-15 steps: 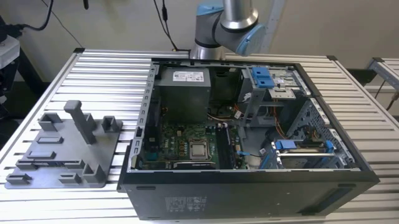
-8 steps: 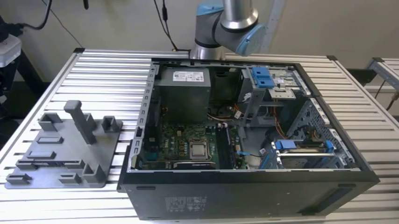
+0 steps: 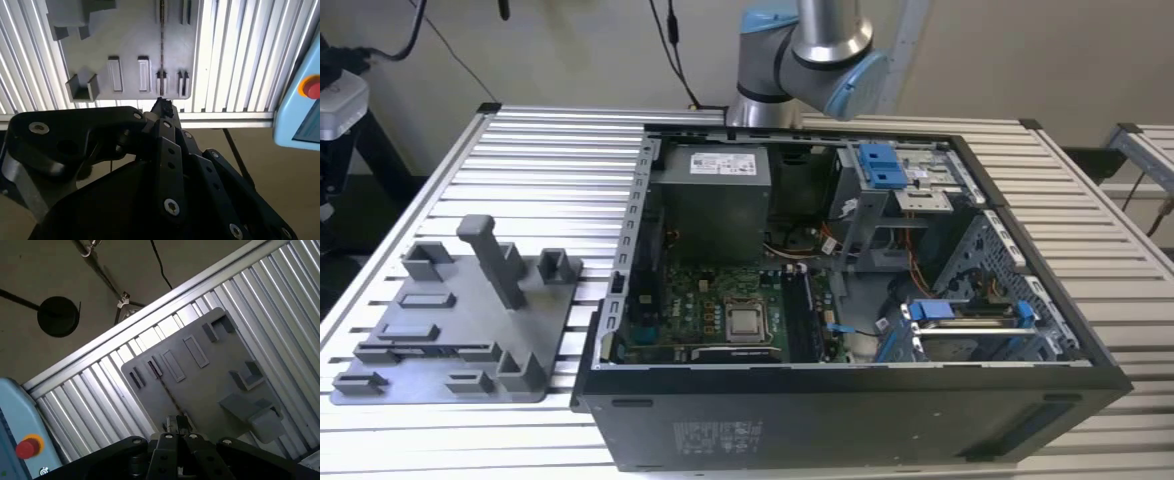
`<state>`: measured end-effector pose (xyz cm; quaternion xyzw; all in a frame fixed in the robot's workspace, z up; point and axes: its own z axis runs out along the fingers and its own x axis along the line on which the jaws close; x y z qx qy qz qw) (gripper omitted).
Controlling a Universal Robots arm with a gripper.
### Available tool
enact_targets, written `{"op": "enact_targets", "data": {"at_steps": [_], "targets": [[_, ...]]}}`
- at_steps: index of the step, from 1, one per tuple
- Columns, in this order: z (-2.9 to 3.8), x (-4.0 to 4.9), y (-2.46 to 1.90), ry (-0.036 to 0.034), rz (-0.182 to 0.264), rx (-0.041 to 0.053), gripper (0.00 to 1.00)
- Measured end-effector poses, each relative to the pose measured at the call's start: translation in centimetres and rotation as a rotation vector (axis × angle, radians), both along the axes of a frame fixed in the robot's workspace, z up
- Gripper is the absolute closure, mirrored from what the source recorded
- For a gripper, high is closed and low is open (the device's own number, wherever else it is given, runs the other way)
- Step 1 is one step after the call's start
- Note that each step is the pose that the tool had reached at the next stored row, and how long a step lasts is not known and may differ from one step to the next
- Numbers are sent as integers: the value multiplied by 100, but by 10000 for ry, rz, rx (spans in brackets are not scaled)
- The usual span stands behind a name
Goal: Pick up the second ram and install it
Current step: 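Pick up the second ram and move it above second insertion slot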
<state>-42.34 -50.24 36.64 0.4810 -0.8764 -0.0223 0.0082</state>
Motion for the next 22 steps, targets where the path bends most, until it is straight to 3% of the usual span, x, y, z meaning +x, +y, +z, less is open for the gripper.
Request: {"op": "enact_targets", "data": {"at_steps": [3, 11, 22], "targets": [[-1, 0, 1, -18, 253, -1, 89], [-9, 0, 0, -168, 1518, -1, 89], [-25, 0, 1, -219, 3389, 12, 89]]}}
